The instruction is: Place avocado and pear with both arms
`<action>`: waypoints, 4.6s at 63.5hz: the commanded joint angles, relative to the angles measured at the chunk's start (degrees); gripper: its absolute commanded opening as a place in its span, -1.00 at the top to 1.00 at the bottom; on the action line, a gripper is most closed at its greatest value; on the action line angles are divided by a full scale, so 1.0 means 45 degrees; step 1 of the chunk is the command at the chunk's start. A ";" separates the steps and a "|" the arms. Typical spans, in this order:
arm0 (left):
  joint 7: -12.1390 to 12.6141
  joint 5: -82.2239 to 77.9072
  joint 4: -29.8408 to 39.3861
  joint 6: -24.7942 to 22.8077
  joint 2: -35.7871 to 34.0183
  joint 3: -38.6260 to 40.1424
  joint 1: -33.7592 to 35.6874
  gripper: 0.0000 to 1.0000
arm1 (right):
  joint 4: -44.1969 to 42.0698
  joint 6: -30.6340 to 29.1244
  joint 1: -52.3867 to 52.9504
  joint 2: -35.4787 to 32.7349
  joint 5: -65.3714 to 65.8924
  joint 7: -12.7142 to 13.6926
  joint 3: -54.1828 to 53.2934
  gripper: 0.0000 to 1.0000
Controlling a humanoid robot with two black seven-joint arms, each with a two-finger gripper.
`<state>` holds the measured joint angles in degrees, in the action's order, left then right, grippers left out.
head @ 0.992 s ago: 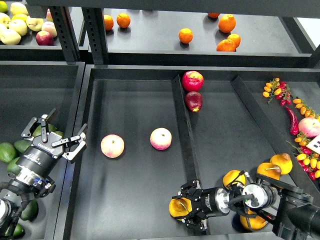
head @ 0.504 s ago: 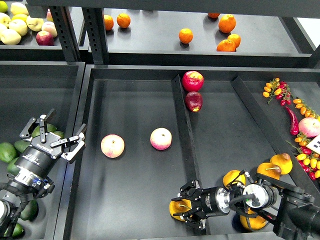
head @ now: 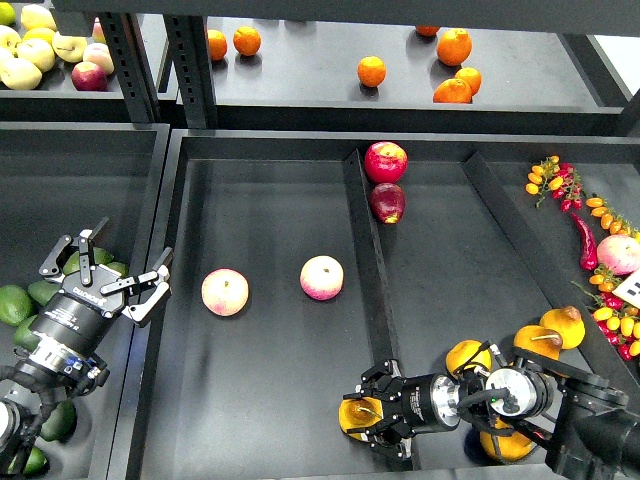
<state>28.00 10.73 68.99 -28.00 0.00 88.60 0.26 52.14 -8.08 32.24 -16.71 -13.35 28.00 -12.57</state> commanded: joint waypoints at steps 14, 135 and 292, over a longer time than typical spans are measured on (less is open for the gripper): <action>0.0000 -0.0001 0.0002 0.0000 0.0000 0.0019 0.0000 -0.99 | 0.0035 -0.0001 0.0063 -0.0018 0.0018 0.0000 0.0001 0.64; 0.0000 -0.0020 -0.0077 0.0000 0.0000 -0.0001 -0.0351 -0.99 | 0.1637 -0.0274 -0.1402 -0.4100 -0.0236 0.0000 -0.2773 0.54; 0.0000 -0.0059 -0.0350 0.0000 0.0000 0.0175 -0.0566 -0.99 | 0.2457 0.1738 -0.2397 0.3713 -0.0647 0.0000 -1.7264 -0.99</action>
<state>28.00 10.45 67.53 -28.00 0.00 88.73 -2.01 62.81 -0.27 22.66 -0.24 -21.29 27.99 -86.99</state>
